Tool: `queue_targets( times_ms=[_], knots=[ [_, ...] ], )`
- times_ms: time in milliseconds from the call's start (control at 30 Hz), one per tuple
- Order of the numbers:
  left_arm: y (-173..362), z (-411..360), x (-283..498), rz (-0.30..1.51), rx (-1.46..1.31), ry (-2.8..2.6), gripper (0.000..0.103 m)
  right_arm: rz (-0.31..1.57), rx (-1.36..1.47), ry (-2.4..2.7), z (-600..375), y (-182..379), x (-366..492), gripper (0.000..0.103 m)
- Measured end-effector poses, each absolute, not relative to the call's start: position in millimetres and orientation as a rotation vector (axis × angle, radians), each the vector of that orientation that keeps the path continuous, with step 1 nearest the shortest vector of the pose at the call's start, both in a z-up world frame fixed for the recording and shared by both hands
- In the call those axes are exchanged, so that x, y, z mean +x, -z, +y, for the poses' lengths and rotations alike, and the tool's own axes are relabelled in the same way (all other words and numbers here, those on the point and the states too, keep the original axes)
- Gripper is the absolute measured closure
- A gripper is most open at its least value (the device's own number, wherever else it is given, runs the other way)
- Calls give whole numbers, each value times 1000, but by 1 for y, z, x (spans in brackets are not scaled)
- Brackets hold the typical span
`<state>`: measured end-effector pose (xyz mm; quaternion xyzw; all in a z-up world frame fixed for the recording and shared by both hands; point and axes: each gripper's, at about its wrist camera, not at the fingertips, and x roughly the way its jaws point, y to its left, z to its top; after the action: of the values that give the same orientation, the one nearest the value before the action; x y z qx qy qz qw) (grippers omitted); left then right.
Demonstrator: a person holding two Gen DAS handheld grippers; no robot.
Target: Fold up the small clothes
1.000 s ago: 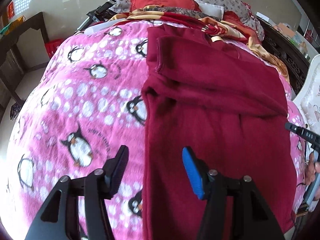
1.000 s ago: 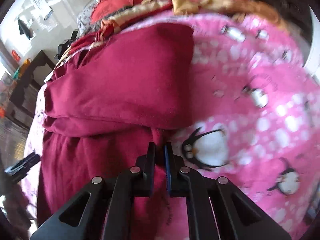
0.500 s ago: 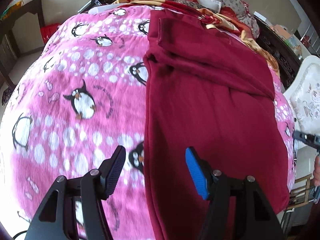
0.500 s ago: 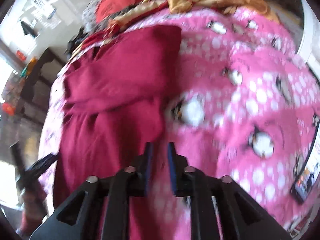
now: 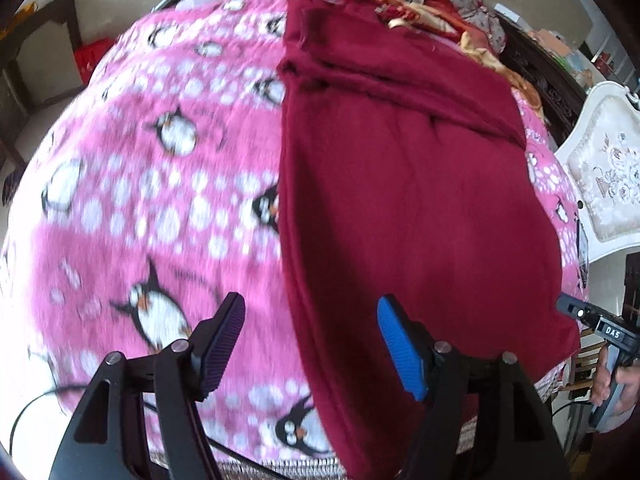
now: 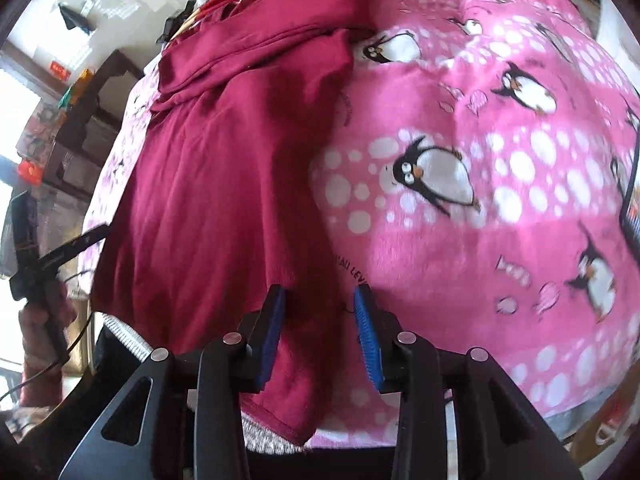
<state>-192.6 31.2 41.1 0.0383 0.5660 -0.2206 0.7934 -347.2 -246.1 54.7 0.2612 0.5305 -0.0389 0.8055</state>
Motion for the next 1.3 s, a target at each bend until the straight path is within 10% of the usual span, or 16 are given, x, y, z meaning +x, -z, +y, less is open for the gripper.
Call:
queue_targets(
  times_ms=[300,433,1100,1300],
  knots=[
    [-28,28,-220,1263,96,507,31,1095,623,70,-245,-58,-363,91],
    [-26,21,-221,1281,92,554,97,1092,596,70,-242,-59,-374,89],
    [-54,68,-240,1172,38,570,96,1072,613,57,-215,-61,-394,84],
    [-37,56,-237,1224,19,550,73,1004,742,95,-226,-51,-389,103]
  ],
)
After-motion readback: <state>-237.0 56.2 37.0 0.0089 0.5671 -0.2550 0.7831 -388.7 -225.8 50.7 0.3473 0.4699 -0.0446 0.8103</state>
